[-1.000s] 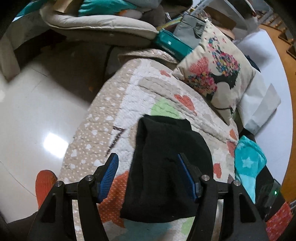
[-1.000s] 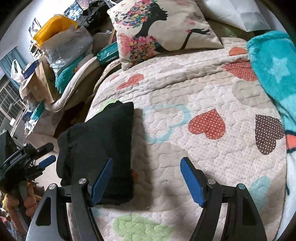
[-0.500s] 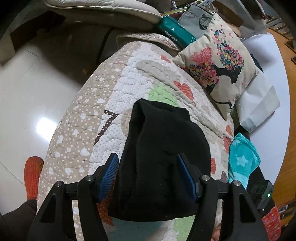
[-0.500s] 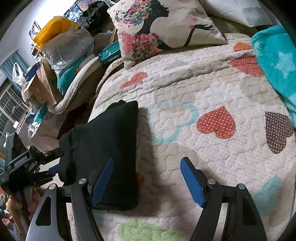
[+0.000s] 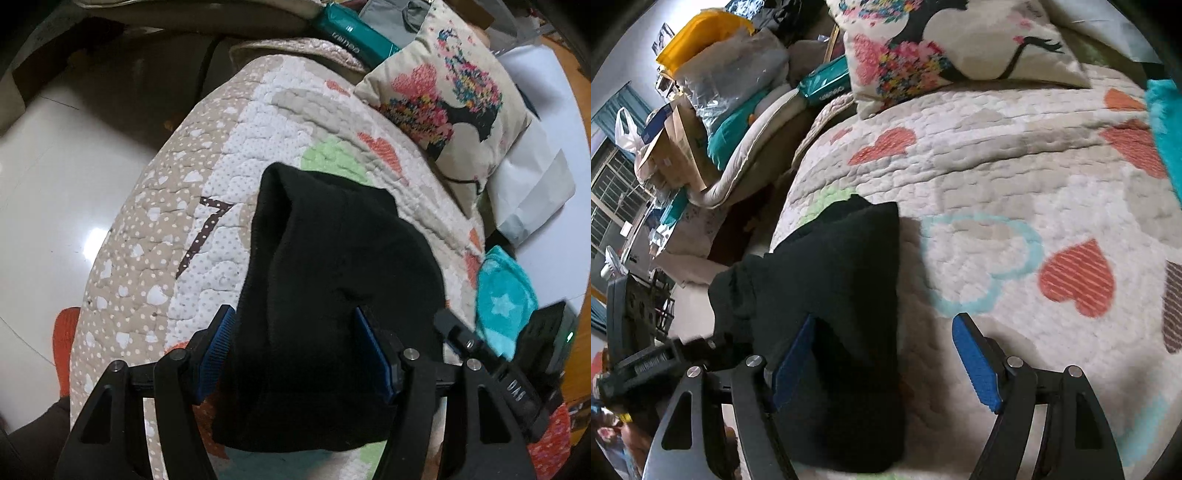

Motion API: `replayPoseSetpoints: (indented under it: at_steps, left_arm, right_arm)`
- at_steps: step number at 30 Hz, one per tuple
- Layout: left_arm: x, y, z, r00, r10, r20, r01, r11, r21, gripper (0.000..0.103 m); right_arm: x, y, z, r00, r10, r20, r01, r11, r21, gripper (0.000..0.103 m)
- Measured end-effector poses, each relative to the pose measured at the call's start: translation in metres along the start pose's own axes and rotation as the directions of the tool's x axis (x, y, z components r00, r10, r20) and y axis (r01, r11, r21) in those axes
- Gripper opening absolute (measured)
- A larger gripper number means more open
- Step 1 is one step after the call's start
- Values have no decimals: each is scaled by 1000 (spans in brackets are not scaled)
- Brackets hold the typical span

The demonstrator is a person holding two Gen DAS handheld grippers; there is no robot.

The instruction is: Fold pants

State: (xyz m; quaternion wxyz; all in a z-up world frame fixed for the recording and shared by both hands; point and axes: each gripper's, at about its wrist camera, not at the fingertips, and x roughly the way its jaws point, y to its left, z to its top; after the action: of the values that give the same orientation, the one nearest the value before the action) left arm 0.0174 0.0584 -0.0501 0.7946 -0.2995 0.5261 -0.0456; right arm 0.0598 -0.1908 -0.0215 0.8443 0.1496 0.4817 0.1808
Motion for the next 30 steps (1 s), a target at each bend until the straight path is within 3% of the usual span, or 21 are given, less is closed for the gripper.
replayPoseSetpoints:
  at_steps: [13,18,22,25,27,30]
  left_arm:
    - [11,4,4,1000,15,-25,-15,1000,-19,72]
    - [11,-3,2,999,38,-13,-38,999,30,71]
    - [11,-8,0,1000,28,-11,-27,998,64,58]
    - [8,-8,1,1000,-5,-11,6,998,57,43]
    - [5,-9,2,1000,-25,-6,26,998,54,35]
    - [0,-17,0,1000,-20,12,19,996,84,32]
  right_arm:
    - [27,17,16,999,20,-51,-21,1000,-21,84]
    - [33,20,12,994,62,-86,-63,998,-9,84]
    - [43,25,10,991,76,-110,-77,997,-5,85]
    - [45,22,11,989,90,-120,-89,996,14,83]
    - [43,19,12,987,105,-122,-102,994,32,75]
    - [38,21,11,987,104,-120,-103,995,16,63]
